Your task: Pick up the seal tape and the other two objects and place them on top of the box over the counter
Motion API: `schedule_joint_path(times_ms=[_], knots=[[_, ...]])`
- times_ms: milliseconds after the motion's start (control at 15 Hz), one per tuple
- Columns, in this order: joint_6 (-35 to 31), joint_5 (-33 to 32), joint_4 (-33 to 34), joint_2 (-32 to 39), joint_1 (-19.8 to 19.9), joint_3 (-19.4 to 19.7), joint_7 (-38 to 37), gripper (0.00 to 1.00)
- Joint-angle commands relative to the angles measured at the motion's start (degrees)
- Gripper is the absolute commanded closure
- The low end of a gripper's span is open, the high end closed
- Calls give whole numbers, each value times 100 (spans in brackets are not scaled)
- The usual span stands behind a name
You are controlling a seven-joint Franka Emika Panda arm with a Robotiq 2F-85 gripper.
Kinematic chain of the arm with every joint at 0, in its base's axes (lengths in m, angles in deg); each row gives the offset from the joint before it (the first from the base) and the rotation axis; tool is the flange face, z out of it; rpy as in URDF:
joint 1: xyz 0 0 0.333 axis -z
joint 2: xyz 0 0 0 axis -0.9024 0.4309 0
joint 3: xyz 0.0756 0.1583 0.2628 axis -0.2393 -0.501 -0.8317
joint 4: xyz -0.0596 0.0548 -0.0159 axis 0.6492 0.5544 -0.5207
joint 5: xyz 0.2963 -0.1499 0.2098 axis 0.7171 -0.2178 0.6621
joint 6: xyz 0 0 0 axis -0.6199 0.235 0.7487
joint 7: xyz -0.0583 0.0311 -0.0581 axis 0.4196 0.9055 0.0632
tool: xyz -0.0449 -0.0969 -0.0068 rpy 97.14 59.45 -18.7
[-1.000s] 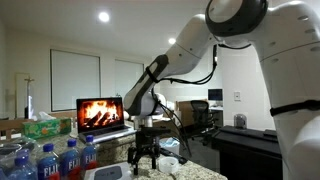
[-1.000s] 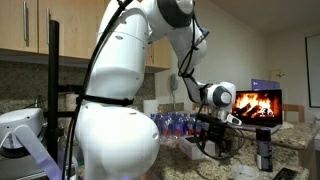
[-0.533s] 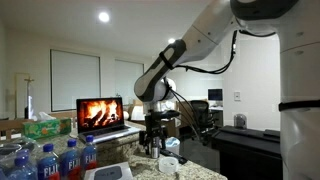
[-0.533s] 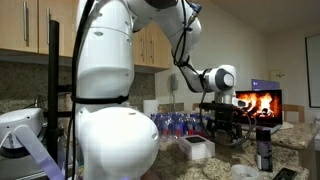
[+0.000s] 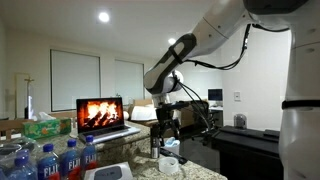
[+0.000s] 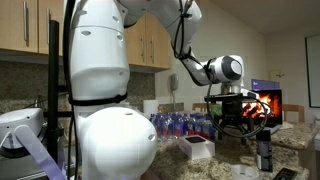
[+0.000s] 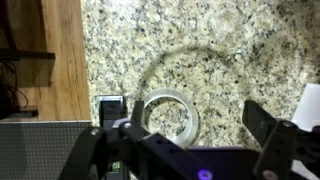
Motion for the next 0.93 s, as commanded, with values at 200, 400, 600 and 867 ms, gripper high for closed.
schedule_joint_path(times_ms=[200, 400, 600, 867], knots=[[-369, -104, -11, 577, 38, 0, 636, 0], [-728, -95, 30, 874, 17, -24, 401, 0], [-1149, -73, 22, 1213, -35, -81, 359, 0], [-1304, -100, 151, 1592, -89, -174, 401, 0]])
